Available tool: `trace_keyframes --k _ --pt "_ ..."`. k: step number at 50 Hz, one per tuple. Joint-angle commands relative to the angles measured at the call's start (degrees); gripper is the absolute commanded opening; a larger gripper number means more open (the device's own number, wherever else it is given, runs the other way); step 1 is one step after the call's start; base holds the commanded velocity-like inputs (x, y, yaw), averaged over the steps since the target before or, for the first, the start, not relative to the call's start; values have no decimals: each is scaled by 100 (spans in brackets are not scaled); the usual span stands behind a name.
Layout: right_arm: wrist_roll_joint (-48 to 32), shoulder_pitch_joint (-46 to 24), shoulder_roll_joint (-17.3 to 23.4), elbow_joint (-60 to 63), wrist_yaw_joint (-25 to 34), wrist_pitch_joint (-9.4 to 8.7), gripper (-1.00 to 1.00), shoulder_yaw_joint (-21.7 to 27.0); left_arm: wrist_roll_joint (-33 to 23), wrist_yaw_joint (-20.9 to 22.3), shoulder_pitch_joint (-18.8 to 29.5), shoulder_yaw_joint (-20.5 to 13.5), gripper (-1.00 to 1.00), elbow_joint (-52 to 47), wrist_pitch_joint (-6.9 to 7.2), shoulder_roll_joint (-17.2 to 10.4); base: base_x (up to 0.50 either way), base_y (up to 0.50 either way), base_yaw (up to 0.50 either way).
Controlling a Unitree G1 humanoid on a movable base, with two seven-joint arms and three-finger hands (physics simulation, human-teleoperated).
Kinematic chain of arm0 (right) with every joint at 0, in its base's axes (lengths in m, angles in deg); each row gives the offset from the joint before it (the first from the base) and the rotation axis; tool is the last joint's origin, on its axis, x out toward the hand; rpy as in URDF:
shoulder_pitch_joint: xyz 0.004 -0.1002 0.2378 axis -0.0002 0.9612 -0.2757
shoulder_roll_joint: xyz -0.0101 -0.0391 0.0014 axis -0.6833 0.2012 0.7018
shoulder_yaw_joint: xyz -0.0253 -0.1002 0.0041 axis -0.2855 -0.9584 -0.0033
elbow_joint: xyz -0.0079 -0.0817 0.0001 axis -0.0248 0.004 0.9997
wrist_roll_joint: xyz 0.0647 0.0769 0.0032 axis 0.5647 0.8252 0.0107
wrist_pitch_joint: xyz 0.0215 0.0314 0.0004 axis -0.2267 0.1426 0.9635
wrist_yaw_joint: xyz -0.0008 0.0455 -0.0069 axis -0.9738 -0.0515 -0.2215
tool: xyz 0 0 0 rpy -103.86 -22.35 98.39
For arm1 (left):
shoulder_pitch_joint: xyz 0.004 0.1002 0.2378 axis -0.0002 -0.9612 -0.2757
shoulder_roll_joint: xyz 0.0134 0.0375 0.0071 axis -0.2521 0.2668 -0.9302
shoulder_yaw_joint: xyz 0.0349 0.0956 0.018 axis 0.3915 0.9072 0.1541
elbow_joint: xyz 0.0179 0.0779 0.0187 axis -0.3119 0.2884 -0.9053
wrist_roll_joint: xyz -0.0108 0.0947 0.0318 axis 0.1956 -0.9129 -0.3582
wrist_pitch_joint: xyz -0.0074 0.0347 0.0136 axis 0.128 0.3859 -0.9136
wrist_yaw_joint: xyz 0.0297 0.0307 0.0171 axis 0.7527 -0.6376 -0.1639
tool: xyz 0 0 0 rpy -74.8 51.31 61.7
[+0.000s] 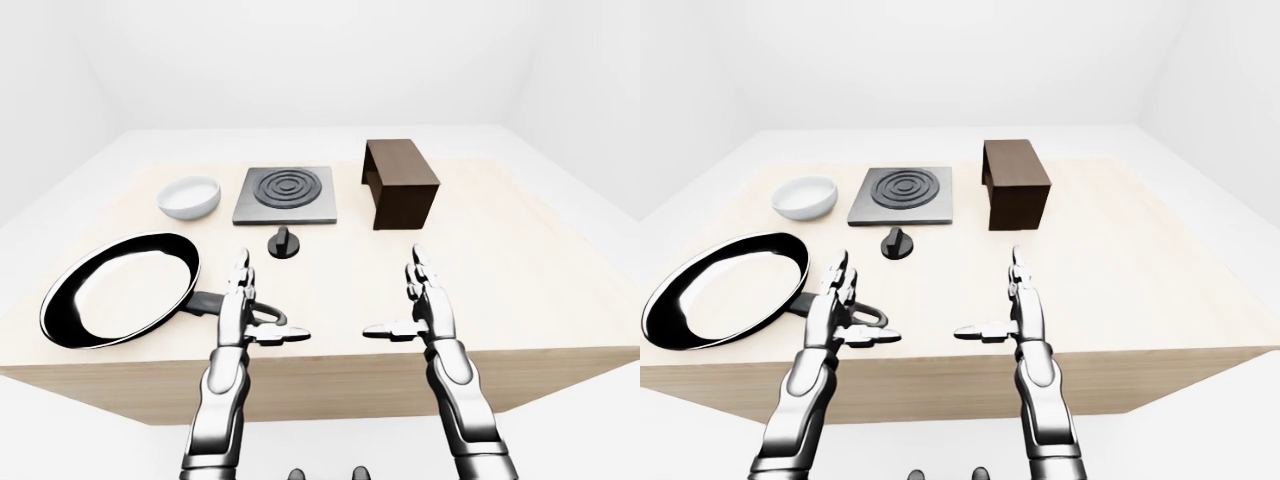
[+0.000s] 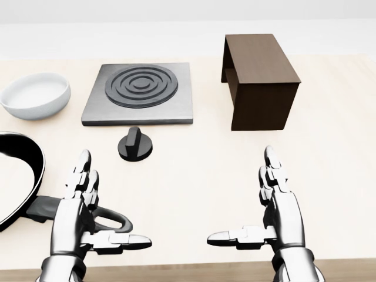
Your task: Turn on the stove.
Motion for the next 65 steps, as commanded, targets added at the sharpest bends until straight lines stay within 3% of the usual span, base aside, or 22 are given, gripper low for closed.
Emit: trace_keyframes --k 1,6,7,9,14,18,21,25,33,43,65 --pt "39 35 62 113 132 -92 100 131 0 141 -101 -86 100 -334 127 -48 0 0 0" --pt "19 77 55 266 133 -171 100 105 -10 146 -96 -80 100 -239 49 -42 0 0 0" --pt "13 74 57 236 129 -137 100 114 -27 116 -58 -107 100 -96 -40 -48 0 0 0" --pt "16 75 55 252 130 -154 100 115 -14 121 -47 -119 100 -49 -81 -52 0 0 0" --pt "11 97 59 334 123 -195 100 129 -13 112 -48 -114 100 -94 -44 -53 0 0 0" --pt "30 161 80 613 102 -326 100 202 -14 121 -77 -103 100 -158 -5 -50 0 0 0" --pt "35 220 77 822 -47 -257 100 334 6 164 -157 -52 100 -437 163 -34 0 0 0" --pt "130 354 123 1429 -191 -461 100 608 42 181 -165 -75 100 -551 242 -36 0 0 0" --pt "564 544 222 2402 -165 -461 100 1491 32 174 -164 -67 100 -500 190 -30 0 0 0" --pt "810 633 215 2865 -83 -461 100 2034 44 183 -173 -67 100 -490 173 -29 0 0 0" --pt "653 583 244 2848 -12 -461 100 1947 36 183 -199 -31 100 -473 143 -18 9 0 0"
